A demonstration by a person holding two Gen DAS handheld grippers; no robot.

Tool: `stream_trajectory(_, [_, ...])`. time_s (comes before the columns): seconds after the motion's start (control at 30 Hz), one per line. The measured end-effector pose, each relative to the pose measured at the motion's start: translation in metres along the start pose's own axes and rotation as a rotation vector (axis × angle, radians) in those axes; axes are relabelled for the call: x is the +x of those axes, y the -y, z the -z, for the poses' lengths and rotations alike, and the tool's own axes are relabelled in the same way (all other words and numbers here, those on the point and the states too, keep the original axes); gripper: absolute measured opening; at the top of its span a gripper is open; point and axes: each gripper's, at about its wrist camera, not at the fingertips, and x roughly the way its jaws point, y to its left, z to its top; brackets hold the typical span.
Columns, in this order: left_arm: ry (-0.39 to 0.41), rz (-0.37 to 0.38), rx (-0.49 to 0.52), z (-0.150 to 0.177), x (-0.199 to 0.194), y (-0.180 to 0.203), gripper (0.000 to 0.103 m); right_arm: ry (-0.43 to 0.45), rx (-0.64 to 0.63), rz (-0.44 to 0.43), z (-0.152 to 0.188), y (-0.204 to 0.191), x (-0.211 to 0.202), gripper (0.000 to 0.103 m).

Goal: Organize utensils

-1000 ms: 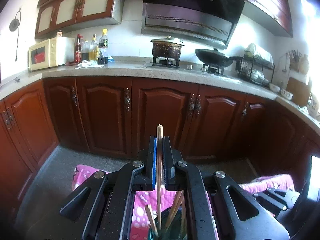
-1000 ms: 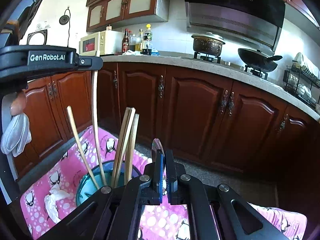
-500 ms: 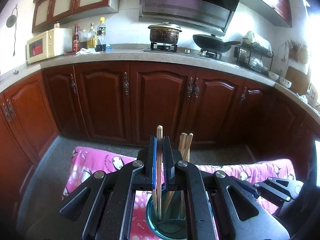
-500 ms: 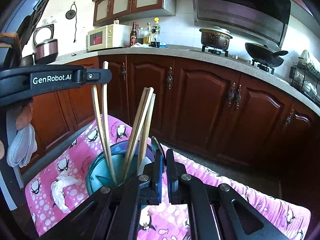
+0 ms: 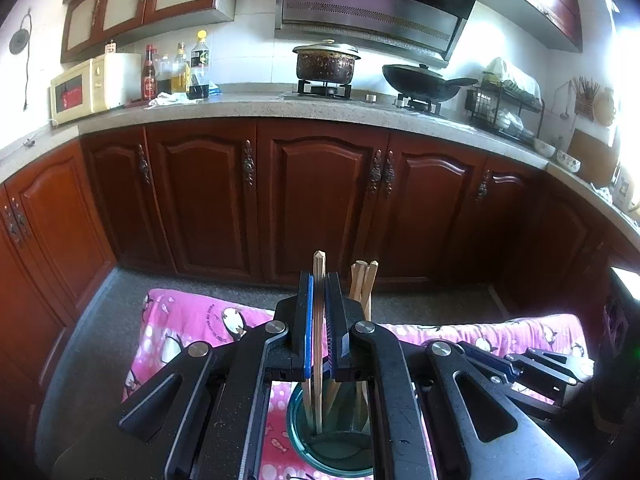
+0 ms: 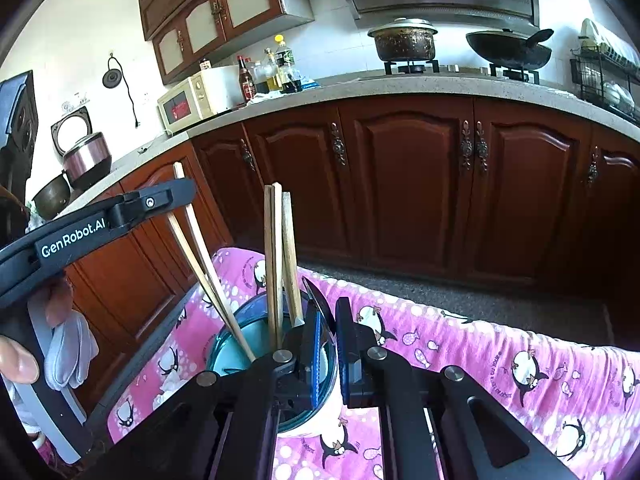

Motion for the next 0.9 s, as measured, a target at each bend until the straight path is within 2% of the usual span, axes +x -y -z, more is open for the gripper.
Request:
stream_trajectory(0.37, [-0.009,0.0,0.018,-0.001,-0.001,0.0,0.005,-0.062,-0.044,0.008,0.006,-0.006,0.015,0.007])
stream_trajectory(0.43, [-0.021,0.021,0.008,-0.002,-0.002,-0.002,0.008,-0.071,-0.032,-0.011,0.008,-0.004,0.016,0.007])
stream_trajectory(0.5, [-0.032,0.036,0.004,-0.003,-0.002,-0.003,0.017,-0.076,-0.023,-0.027,0.009,-0.003,0.015,0.009])
stream_trajectory(0.67, [-0.044,0.047,-0.013,-0.005,-0.002,-0.007,0.019,-0.063,-0.022,-0.046,0.01,-0.004,0.008,0.015])
stream_trajectory(0.73, [-0.047,0.051,-0.016,-0.005,-0.002,-0.006,0.02,-0.057,-0.021,-0.047,0.011,-0.004,0.005,0.025])
stream_trajectory(0.87, [-0.054,0.068,-0.035,-0.006,-0.004,-0.007,0.039,-0.043,-0.008,-0.053,0.009,-0.001,-0.002,0.027])
stream_trajectory(0.9, [-0.055,0.071,-0.038,-0.006,-0.005,-0.008,0.04,-0.04,-0.004,-0.054,0.009,0.0,-0.005,0.027])
